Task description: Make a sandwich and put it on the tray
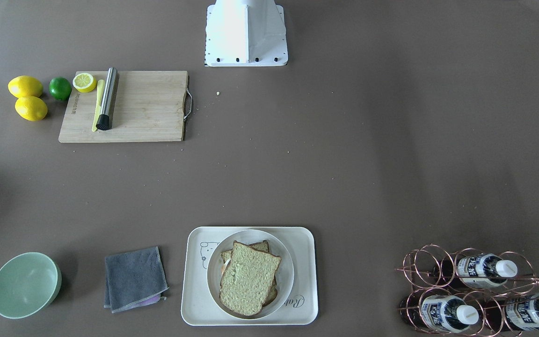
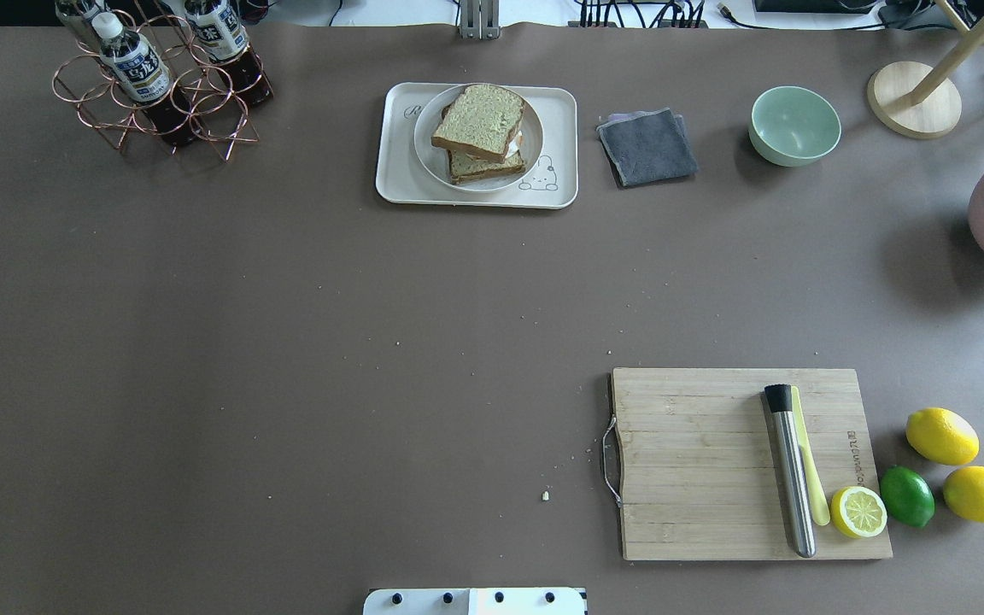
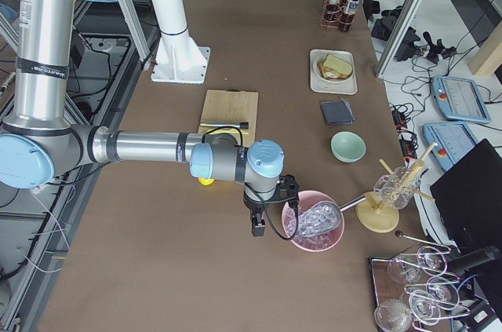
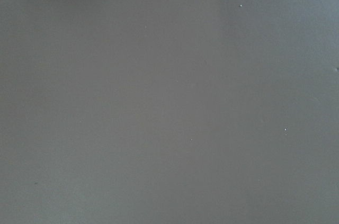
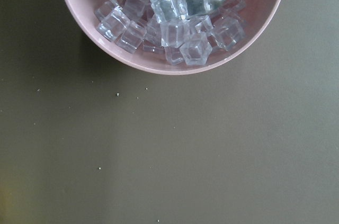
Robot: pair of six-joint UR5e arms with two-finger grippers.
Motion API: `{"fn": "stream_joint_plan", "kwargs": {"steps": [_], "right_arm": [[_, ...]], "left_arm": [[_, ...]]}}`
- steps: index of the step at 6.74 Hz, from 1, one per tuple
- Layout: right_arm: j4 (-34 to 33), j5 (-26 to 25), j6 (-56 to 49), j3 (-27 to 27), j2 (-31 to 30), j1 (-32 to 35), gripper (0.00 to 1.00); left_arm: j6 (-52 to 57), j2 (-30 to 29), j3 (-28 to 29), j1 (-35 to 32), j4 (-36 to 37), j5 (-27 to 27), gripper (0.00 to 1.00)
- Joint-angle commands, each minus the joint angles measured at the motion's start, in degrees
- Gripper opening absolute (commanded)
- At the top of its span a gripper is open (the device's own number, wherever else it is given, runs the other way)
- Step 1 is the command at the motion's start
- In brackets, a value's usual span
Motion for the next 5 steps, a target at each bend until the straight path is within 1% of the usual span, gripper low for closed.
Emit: {"fn": "stream_joint_plan", "kwargs": {"steps": [1, 5], "right_arm": [[0.0, 0.0, 0.0, -0.1, -0.1, 0.0, 1.0], [0.0, 0.1, -0.1, 0.0, -0.1, 0.2, 1.0]], "left_arm": [[-0.1, 0.2, -0.3, 0.0, 0.0, -0.1, 0.97], [0.0, 0.3, 0.1, -0.1, 0.0, -0.1, 0.97]]}}
